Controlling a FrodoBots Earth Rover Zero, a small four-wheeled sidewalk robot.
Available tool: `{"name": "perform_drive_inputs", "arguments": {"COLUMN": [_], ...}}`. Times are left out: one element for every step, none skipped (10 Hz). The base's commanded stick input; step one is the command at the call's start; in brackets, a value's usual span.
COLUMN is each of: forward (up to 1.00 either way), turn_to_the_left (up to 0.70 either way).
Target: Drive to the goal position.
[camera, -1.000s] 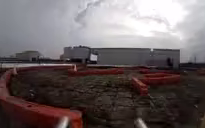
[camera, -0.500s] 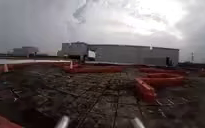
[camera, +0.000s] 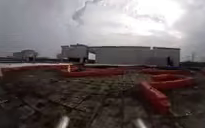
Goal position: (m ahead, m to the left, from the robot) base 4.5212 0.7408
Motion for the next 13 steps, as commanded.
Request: {"name": "perform_drive_inputs", "arguments": {"forward": [0.7,0.7,0.7,0.7,0.7,0.7,0.52,0.16,0.0,0.0,0.0,0.0,0.0], "turn_to_the_left": [0.0,0.0,0.0,0.0,0.35,0.35,0.43,0.61,0.7,0.7,0.7,0.7,0.7]}}
